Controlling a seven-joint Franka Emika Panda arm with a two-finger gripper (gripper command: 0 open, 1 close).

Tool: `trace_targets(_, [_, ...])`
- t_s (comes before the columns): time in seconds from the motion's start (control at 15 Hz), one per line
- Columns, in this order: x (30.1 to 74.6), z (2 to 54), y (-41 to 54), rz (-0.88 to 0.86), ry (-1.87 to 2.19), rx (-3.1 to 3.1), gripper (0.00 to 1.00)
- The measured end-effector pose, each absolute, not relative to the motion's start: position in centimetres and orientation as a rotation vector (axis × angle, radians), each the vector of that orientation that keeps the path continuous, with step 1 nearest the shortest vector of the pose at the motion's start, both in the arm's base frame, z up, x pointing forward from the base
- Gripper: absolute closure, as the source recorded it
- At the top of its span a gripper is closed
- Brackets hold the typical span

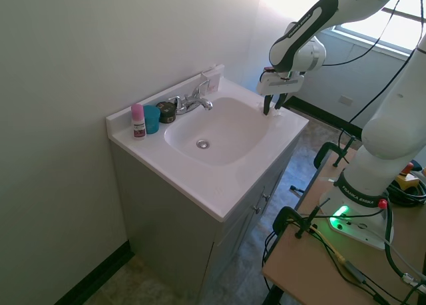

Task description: Throw the tissue in the trash bin

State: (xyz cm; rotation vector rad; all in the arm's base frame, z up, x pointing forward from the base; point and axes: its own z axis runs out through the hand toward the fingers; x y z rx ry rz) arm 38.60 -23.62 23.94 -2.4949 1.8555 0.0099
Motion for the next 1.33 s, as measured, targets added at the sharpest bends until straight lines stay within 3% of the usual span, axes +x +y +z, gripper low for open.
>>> trace_targets(0.6, [39.4,25.3,-24.4,0.04,1.813,-2.466,1.0])
trace_targets(1.13, [39.9,35.3,-33.2,-0.206,1.982,-2.168,1.0])
trace_targets(1.33, [42.6,32.9,-37.2,-0.17,2.081,-2.095,1.0])
